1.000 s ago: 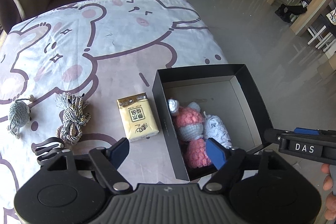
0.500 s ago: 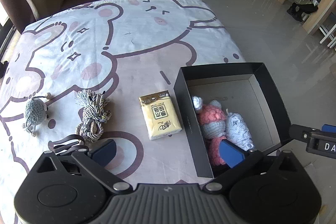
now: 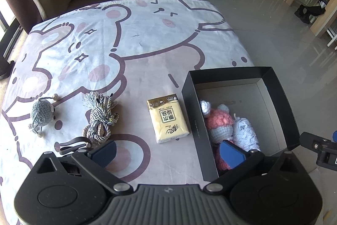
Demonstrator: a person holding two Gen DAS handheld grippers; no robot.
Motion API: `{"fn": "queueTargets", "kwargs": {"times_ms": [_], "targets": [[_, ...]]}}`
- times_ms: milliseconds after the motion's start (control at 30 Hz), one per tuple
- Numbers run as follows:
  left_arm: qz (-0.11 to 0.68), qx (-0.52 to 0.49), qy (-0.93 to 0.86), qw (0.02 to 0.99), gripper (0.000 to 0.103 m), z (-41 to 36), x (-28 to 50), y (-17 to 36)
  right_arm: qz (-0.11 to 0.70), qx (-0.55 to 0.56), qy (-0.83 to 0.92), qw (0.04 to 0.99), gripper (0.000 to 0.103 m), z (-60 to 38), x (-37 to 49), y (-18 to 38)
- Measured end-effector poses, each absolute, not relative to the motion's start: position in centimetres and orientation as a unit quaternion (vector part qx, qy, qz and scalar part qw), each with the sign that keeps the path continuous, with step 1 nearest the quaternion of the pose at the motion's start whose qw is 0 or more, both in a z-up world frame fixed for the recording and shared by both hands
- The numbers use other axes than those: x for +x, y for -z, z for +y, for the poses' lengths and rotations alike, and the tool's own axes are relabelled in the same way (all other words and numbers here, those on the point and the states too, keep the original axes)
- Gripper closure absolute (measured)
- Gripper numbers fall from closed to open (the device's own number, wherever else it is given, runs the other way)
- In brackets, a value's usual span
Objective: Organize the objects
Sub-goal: 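Withdraw both open tools from the box toward the items on the bed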
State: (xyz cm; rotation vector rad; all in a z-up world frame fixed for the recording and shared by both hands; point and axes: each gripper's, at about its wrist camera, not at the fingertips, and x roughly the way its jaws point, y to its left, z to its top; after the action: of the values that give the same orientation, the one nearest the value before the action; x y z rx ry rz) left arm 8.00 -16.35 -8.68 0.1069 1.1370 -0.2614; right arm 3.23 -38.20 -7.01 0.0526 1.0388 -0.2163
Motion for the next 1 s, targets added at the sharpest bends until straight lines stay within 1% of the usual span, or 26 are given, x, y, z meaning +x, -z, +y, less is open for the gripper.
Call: {"fn": "queueTargets", "kwargs": {"times_ms": [633, 1000], "targets": [[0.535, 0.042, 0.117, 0.836, 0.000, -15.3, 8.2, 8.5, 0.495, 0.028, 0.091, 0.864, 0.002, -37.5, 3.4, 6.8], [0.532, 0.035, 0.090, 0.841, 0.000, -11.8, 8.5, 8.0, 0.497, 0.033, 0.082, 0.863, 0.002, -35.5, 4.1, 6.8]]}}
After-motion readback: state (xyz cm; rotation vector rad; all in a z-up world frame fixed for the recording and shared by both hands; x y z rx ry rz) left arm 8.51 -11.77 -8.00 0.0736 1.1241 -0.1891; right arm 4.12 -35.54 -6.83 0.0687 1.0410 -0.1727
